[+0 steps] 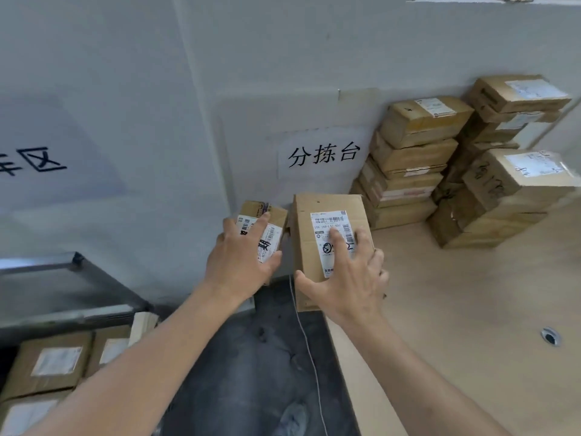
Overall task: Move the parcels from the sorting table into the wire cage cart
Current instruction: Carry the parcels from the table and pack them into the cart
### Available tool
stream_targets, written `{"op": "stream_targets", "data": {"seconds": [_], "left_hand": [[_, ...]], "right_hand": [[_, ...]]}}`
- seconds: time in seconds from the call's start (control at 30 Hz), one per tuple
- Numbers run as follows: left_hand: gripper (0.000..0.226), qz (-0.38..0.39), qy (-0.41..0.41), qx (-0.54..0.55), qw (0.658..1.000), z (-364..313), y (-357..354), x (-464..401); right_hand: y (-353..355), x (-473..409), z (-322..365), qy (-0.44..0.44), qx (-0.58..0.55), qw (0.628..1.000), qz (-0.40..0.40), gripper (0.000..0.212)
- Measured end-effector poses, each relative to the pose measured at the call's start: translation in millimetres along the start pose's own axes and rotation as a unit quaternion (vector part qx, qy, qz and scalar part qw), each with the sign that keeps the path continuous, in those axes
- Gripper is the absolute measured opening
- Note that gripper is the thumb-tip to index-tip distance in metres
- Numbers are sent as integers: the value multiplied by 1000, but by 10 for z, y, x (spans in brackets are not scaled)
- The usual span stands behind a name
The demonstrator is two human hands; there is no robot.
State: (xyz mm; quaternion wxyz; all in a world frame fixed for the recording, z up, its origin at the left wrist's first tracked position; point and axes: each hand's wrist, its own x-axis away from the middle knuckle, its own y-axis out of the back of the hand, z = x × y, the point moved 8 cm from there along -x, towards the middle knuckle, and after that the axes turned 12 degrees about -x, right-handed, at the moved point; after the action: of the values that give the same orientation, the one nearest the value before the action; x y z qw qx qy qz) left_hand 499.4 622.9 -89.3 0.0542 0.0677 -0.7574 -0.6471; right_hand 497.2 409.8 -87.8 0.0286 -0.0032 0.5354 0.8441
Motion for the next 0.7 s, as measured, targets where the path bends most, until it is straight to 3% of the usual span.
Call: {"op": "stream_targets", "data": {"seconds": [0.4,0.7], "left_hand": [[84,11,128,31,991,1491,-132,1466],[83,-2,276,36,960,2533,-114,2203]], "right_hand": [[-651,1217,1090,103,22,990,91,107],[-1244,1646,2016,226,31,958,176,110]]}}
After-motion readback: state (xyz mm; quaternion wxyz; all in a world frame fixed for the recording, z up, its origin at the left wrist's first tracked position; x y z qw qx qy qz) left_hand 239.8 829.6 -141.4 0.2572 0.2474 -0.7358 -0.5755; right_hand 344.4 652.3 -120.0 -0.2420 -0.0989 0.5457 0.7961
